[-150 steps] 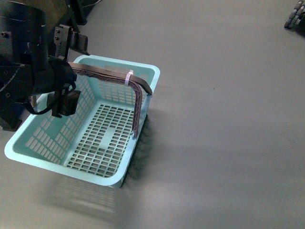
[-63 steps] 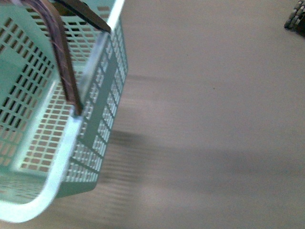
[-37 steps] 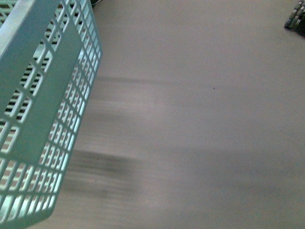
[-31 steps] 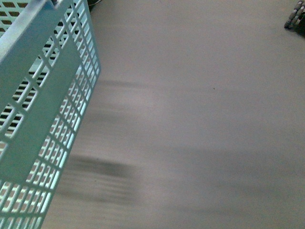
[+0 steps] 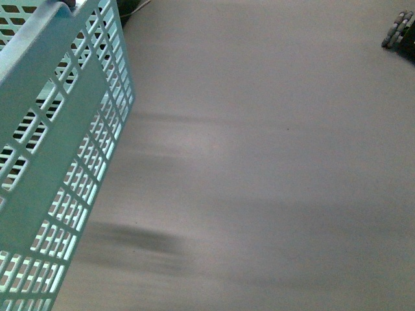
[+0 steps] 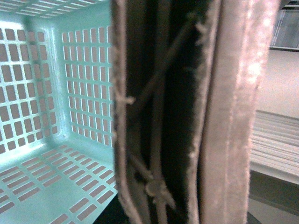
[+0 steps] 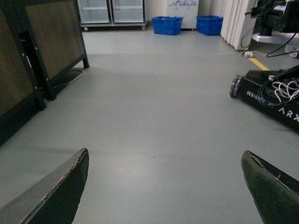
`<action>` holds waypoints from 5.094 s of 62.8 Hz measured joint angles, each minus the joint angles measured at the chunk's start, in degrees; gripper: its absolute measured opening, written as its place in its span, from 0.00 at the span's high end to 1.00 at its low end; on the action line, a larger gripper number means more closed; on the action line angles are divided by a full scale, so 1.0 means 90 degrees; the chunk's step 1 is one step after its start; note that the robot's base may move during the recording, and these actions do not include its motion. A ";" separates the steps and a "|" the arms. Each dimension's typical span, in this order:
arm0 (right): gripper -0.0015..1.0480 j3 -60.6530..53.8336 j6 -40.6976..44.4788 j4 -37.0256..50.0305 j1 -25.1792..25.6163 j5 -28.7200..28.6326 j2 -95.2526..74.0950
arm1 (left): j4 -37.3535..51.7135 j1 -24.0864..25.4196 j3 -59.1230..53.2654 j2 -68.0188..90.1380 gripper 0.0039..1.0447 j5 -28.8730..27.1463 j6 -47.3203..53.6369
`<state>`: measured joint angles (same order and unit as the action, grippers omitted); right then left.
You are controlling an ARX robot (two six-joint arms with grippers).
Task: Pick mango and avocado into basket
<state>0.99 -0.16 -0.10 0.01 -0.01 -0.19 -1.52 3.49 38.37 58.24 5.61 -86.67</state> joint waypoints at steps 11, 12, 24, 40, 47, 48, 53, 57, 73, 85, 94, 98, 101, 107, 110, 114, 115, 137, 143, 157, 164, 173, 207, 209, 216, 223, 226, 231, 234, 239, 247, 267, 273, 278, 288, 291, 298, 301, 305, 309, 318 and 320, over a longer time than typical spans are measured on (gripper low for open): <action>0.08 0.0000 0.0002 0.0000 0.0000 -0.0002 0.0000 | 0.0000 0.0002 0.0002 0.0000 0.86 0.0000 0.0002; 0.08 0.0000 0.0000 0.0000 0.0000 -0.0002 0.0000 | 0.0000 0.0002 0.0002 0.0000 0.86 0.0000 0.0002; 0.08 0.0000 0.0002 0.0002 0.0000 -0.0005 0.0000 | 0.0000 0.0002 0.0005 0.0000 0.86 0.0005 -0.0002; 0.08 0.0000 0.0002 0.0002 0.0000 0.0000 -0.0002 | 0.0000 0.0002 0.0005 -0.0002 0.86 0.0002 0.0002; 0.08 0.0000 0.0000 0.0002 0.0000 0.0000 -0.0002 | 0.0000 0.0002 0.0005 -0.0002 0.86 0.0002 0.0002; 0.08 0.0000 0.0002 0.0002 0.0000 -0.0002 0.0000 | 0.0000 0.0002 0.0005 -0.0002 0.86 0.0002 0.0002; 0.08 0.0000 0.0002 0.0002 0.0000 -0.0002 -0.0002 | 0.0000 0.0002 0.0005 -0.0002 0.86 0.0005 0.0005; 0.08 0.0000 0.0000 0.0002 0.0000 -0.0002 -0.0002 | 0.0000 0.0002 0.0005 0.0000 0.86 0.0000 0.0005; 0.08 0.0000 0.0000 0.0002 0.0000 -0.0002 -0.0002 | 0.0000 0.0002 0.0005 -0.0002 0.86 0.0002 0.0002; 0.08 0.0000 0.0002 0.0002 0.0000 -0.0002 -0.0002 | 0.0000 0.0002 0.0005 -0.0002 0.86 0.0005 0.0005; 0.08 0.0000 0.0000 0.0002 0.0000 0.0002 -0.0002 | 0.0000 0.0002 0.0005 -0.0002 0.86 0.0000 0.0005; 0.08 0.0000 0.0002 0.0002 0.0000 -0.0002 -0.0002 | 0.0000 0.0002 0.0005 -0.0002 0.87 0.0002 0.0002; 0.08 0.0000 0.0000 0.0002 0.0000 -0.0002 -0.0002 | 0.0000 0.0002 0.0005 -0.0002 0.87 0.0002 0.0002; 0.08 0.0000 0.0002 0.0005 0.0000 -0.0002 -0.0002 | 0.0000 0.0002 0.0007 -0.0002 0.87 0.0005 0.0002; 0.08 0.0000 0.0000 0.0002 0.0000 -0.0002 -0.0002 | 0.0000 0.0002 0.0007 -0.0005 0.87 0.0002 0.0005; 0.08 0.0000 0.0002 0.0005 0.0000 -0.0005 -0.0002 | 0.0000 0.0002 0.0007 -0.0002 0.87 0.0002 0.0002; 0.08 0.0000 0.0000 0.0005 0.0000 0.0005 -0.0002 | 0.0000 0.0005 0.0007 -0.0002 0.87 0.0000 0.0002; 0.08 0.0000 0.0000 0.0005 -0.0002 0.0017 -0.0002 | 0.0000 -0.0010 0.0007 -0.0015 0.87 0.0024 -0.0032; 0.08 0.0000 0.0000 0.0002 -0.0002 0.0019 -0.0002 | 0.0000 -0.0005 0.0007 -0.0017 0.87 0.0005 0.0000; 0.08 0.0000 0.0000 0.0005 -0.0002 0.0012 0.0002 | 0.0000 -0.0002 0.0007 -0.0010 0.87 0.0022 -0.0002; 0.08 0.0000 0.0002 0.0005 -0.0002 -0.0007 -0.0002 | 0.0000 -0.0002 0.0007 -0.0007 0.87 0.0022 0.0000; 0.08 0.0000 0.0002 0.0002 -0.0002 -0.0002 -0.0005 | 0.0000 0.0002 0.0007 -0.0007 0.87 0.0017 0.0005; 0.08 0.0000 0.0002 0.0005 -0.0002 0.0002 0.0002 | 0.0000 0.0005 0.0007 -0.0007 0.87 0.0019 0.0002; 0.08 0.0000 0.0002 0.0005 -0.0002 0.0007 0.0002 | 0.0000 0.0005 0.0007 -0.0007 0.87 0.0022 0.0002; 0.08 0.0000 0.0002 0.0005 -0.0002 0.0010 0.0000 | 0.0000 0.0005 0.0007 -0.0007 0.87 0.0017 0.0005; 0.08 0.0000 0.0000 0.0002 -0.0002 -0.0002 0.0000 | 0.0000 0.0005 0.0007 -0.0007 0.87 0.0022 0.0002; 0.08 0.0000 0.0002 0.0002 -0.0002 -0.0002 -0.0002 | 0.0000 0.0005 0.0007 -0.0007 0.87 0.0022 0.0002; 0.08 0.0000 0.0002 0.0002 -0.0002 0.0007 0.0000 | 0.0000 0.0005 0.0007 -0.0007 0.87 0.0017 0.0005; 0.08 0.0000 0.0002 0.0002 -0.0002 0.0017 0.0000 | 0.0000 0.0005 0.0007 -0.0007 0.87 0.0019 0.0005; 0.08 0.0000 0.0000 0.0002 -0.0002 0.0007 0.0000 | 0.0000 0.0005 0.0007 -0.0007 0.87 0.0022 0.0002; 0.08 0.0000 0.0002 0.0002 -0.0002 0.0012 0.0000 | 0.0000 0.0005 0.0007 -0.0007 0.87 0.0017 0.0007; 0.08 0.0000 0.0000 0.0005 -0.0002 0.0007 0.0000 | 0.0000 0.0005 0.0007 -0.0007 0.87 0.0019 0.0000; 0.08 0.0000 0.0000 0.0002 -0.0002 -0.0002 0.0000 | 0.0000 0.0005 0.0007 -0.0007 0.87 0.0022 0.0005; 0.08 0.0000 0.0000 0.0002 -0.0002 0.0012 0.0000 | 0.0000 0.0005 0.0007 -0.0007 0.87 0.0017 0.0002; 0.08 0.0000 0.0002 0.0002 -0.0002 0.0005 0.0000 | 0.0000 0.0005 0.0007 -0.0007 0.87 0.0019 0.0002; 0.08 0.0000 0.0002 0.0005 -0.0002 0.0007 0.0000 | 0.0000 0.0005 0.0007 -0.0007 0.87 0.0019 0.0002; 0.08 0.0000 0.0002 0.0002 -0.0002 0.0002 0.0000 | 0.0000 0.0005 0.0007 -0.0007 0.87 0.0017 0.0002; 0.08 0.0000 0.0000 0.0005 -0.0002 0.0005 0.0000 | 0.0000 0.0005 0.0007 -0.0007 0.87 0.0019 0.0005; 0.08 0.0000 0.0000 0.0002 0.0000 0.0010 0.0002 | 0.0000 0.0005 0.0007 -0.0007 0.87 0.0019 0.0002; 0.08 0.0000 0.0002 0.0000 0.0000 0.0000 0.0000 | 0.0000 0.0005 0.0010 -0.0007 0.87 0.0019 0.0002; 0.08 0.0000 0.0002 0.0005 0.0000 0.0005 -0.0005 | 0.0000 0.0005 0.0007 -0.0007 0.87 0.0019 0.0002; 0.08 0.0000 0.0002 0.0007 0.0000 -0.0002 -0.0002 | 0.0000 0.0005 0.0007 -0.0007 0.87 0.0019 0.0002</action>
<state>0.99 -0.14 -0.03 0.01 -0.03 -0.21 -1.52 3.53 38.44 58.17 5.78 -86.65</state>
